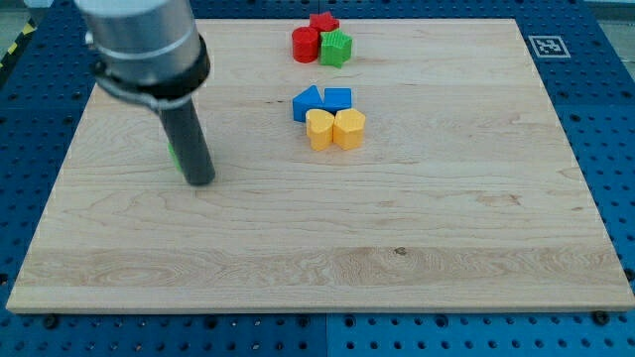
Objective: Push the green circle into the red star
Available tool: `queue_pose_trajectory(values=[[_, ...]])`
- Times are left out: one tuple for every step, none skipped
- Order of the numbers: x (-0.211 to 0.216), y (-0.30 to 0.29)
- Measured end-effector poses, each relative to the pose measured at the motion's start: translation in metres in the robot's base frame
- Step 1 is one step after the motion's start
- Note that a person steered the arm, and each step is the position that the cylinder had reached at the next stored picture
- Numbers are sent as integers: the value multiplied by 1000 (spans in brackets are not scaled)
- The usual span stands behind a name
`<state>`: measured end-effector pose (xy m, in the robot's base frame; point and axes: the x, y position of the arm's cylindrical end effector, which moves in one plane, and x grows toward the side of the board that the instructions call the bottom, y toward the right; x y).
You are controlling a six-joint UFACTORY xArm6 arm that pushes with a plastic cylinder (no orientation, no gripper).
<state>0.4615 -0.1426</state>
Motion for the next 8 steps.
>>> queue_pose_trajectory(values=[[-36, -8], [-7, -2], [6, -30], [-40, -57], [-113, -58], [-108, -64], [-60, -61], [-70, -48]])
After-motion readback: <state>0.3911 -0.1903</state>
